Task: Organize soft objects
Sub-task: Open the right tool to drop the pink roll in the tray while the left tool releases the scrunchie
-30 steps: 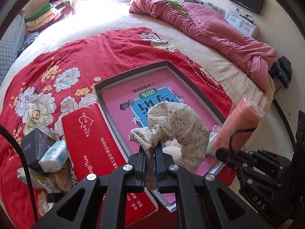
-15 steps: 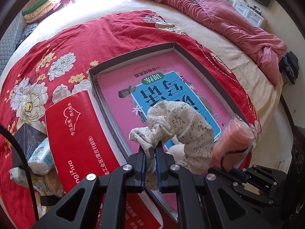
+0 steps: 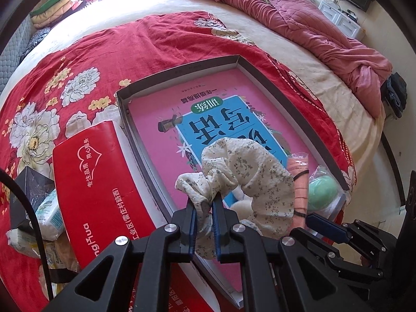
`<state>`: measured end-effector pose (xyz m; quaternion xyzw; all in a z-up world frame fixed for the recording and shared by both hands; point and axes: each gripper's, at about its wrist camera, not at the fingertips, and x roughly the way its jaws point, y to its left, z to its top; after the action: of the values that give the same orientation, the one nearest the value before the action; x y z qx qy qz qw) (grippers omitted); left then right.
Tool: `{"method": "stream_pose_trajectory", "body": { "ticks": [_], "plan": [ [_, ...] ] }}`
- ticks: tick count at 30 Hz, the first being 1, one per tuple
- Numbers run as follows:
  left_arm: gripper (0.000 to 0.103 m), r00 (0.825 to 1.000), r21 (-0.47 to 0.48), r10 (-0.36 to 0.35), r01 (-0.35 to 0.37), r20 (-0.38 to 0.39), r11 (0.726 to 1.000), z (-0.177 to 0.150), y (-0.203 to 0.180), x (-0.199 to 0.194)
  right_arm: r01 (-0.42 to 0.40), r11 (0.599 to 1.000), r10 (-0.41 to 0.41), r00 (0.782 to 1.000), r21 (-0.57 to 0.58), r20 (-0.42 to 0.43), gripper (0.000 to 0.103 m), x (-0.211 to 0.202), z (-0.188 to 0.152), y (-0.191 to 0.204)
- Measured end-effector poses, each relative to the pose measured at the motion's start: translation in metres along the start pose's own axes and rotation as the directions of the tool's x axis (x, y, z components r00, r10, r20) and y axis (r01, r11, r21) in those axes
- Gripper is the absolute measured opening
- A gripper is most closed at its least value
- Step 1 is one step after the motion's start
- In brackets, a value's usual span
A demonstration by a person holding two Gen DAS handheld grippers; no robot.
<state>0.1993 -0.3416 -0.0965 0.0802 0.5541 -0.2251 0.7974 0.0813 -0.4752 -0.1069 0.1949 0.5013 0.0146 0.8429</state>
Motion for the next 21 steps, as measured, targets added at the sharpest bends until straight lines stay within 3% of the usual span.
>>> {"method": "stream_pose_trajectory", "body": {
  "ticks": [8, 21],
  "plan": [
    [0.030, 1.000, 0.007, -0.027, 0.026, 0.016, 1.000, -0.001, -0.001, -0.007, 0.029, 1.000, -0.029, 0.998, 0.008, 0.052, 0.036, -0.014, 0.005, -0.002],
    [0.047, 0.997, 0.021, -0.047, 0.046, 0.063, 0.999, -0.006, 0.000, -0.029, 0.065, 0.998, -0.065, 0.991, 0.007, 0.114, 0.046, -0.034, 0.010, 0.001]
  ]
}}
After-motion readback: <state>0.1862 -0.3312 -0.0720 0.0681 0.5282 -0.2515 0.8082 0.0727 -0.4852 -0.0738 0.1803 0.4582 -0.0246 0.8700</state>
